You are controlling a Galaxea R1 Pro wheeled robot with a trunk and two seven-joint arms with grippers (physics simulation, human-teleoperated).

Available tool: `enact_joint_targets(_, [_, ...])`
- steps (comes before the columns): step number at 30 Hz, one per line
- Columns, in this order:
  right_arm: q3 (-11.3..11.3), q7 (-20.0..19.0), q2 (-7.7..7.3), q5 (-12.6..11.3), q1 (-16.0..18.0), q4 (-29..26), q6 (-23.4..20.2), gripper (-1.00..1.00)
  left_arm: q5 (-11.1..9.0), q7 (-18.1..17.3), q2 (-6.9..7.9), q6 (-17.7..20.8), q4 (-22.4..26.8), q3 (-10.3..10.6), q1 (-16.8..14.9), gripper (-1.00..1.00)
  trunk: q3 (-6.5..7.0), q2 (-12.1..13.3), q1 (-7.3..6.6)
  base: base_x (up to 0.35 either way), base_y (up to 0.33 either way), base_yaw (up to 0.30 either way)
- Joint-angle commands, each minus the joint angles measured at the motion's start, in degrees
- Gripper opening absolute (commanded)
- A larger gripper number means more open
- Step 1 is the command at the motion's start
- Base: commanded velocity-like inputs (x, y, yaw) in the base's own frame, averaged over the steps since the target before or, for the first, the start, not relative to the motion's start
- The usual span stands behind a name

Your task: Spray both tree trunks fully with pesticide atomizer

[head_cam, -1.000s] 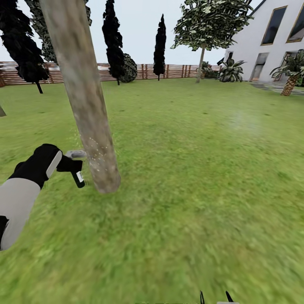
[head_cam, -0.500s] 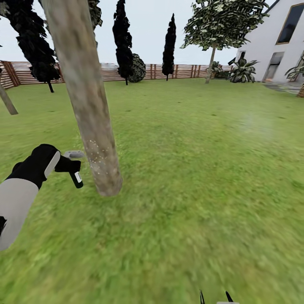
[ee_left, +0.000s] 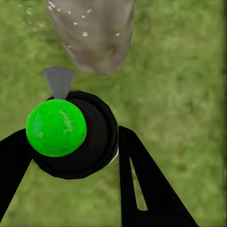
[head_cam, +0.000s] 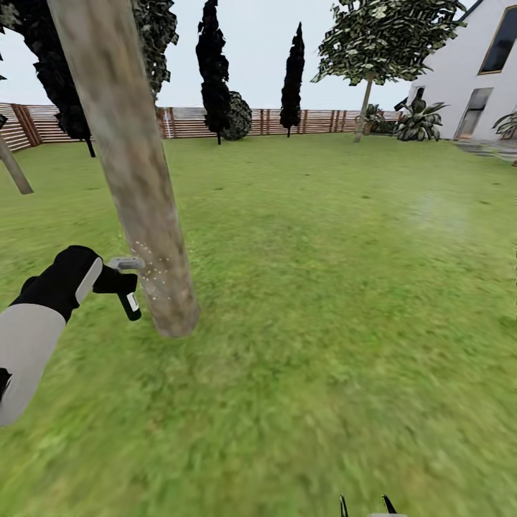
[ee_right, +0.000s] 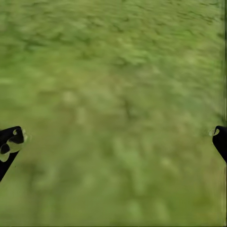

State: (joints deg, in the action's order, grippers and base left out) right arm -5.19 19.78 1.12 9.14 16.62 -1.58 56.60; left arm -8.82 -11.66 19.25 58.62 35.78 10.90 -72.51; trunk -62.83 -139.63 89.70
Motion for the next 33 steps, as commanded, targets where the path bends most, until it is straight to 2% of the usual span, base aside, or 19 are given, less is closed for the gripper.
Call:
enact_joint_targets(1, [-0.02, 0.0, 0.02, 0.0, 0.0, 0.0, 0.0, 1.0, 0.03, 0.02, 0.0, 0.0, 0.05, 0.0, 0.0, -1.0, 0.0, 0.0, 0.0, 0.0, -0.275, 0.004])
enact_joint_targets(12, [-0.07, 0.0, -0.01, 0.0, 0.0, 0.01, 0.0, 1.0, 0.03, 0.01, -0.12, 0.0, 0.16, 0.0, 0.0, -1.0, 0.0, 0.0, 0.0, 0.041, -0.275, 0.207])
enact_joint_targets(33, [-0.02, 0.0, -0.03, 0.0, 0.0, 0.04, 0.0, 1.0, 0.03, 0.03, -0.09, 0.0, 0.16, 0.0, 0.0, -1.0, 0.0, 0.0, 0.0, 0.096, -0.275, 0.004])
